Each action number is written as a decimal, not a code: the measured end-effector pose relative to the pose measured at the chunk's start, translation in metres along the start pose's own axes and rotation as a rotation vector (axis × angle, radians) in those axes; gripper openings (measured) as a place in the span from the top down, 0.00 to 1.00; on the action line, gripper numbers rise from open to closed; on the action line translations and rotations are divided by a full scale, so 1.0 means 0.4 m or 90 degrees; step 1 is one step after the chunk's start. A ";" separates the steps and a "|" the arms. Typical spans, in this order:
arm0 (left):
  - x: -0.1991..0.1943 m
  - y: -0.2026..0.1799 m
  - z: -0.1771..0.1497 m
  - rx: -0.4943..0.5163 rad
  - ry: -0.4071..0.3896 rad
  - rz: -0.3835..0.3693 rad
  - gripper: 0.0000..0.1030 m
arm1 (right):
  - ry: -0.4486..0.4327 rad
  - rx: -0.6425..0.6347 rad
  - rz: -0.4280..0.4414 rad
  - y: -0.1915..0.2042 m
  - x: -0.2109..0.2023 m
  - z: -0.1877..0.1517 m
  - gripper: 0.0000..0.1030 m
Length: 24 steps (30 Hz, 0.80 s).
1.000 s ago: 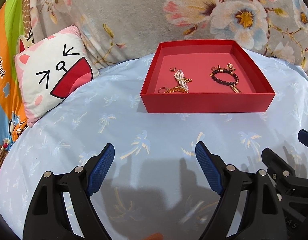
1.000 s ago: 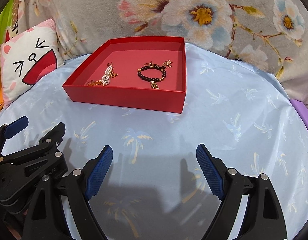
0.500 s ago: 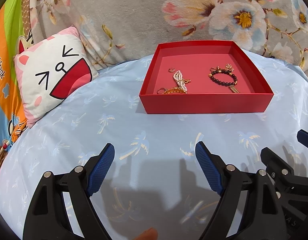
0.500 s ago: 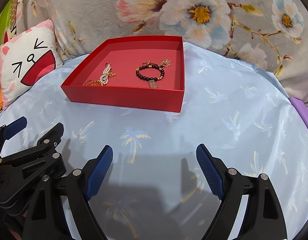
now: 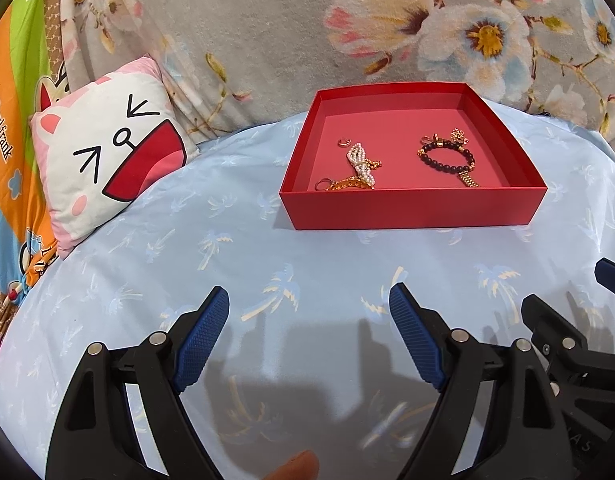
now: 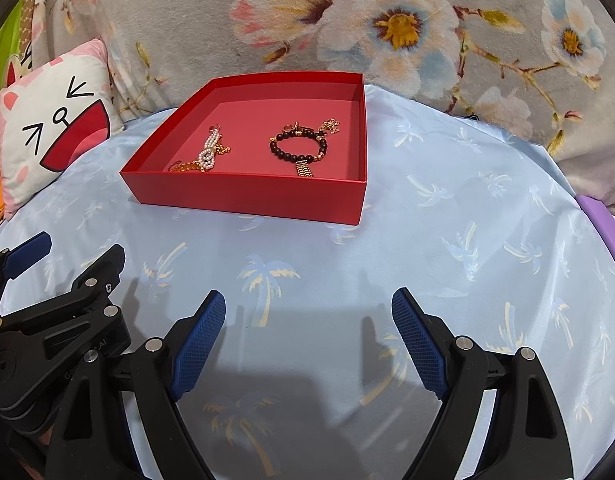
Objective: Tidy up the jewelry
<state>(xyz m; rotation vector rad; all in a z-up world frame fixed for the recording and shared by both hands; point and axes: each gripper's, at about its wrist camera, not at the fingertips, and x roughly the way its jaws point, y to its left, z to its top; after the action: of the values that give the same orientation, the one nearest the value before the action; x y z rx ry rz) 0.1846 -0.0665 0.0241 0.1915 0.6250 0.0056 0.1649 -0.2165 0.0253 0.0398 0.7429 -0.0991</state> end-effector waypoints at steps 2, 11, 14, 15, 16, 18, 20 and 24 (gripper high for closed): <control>0.000 -0.001 0.000 0.001 0.001 -0.002 0.24 | 0.000 0.000 -0.001 0.000 0.000 0.000 0.19; 0.004 -0.005 0.003 0.003 0.004 0.000 0.24 | 0.000 -0.001 0.000 -0.002 0.000 0.000 0.19; 0.004 -0.006 0.002 0.003 0.004 -0.001 0.24 | 0.000 -0.001 -0.001 -0.001 0.000 0.000 0.19; 0.004 -0.006 0.002 0.003 0.005 -0.002 0.24 | 0.000 -0.001 -0.001 -0.002 0.000 0.000 0.19; 0.004 -0.006 0.002 0.003 0.004 -0.001 0.24 | 0.001 -0.001 0.000 -0.003 0.000 0.000 0.19; 0.004 -0.006 0.002 0.003 0.004 -0.001 0.25 | 0.000 -0.001 0.000 -0.002 -0.001 0.001 0.19; 0.004 -0.006 0.002 0.003 0.004 -0.001 0.25 | 0.000 -0.001 0.000 -0.001 0.000 0.001 0.19; 0.004 -0.007 0.002 0.004 0.004 -0.002 0.26 | 0.000 -0.002 0.000 -0.001 0.000 0.002 0.19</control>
<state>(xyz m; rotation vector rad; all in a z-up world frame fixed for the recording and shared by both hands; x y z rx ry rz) 0.1862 -0.0694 0.0233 0.1958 0.6321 0.0008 0.1654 -0.2169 0.0258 0.0369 0.7436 -0.0985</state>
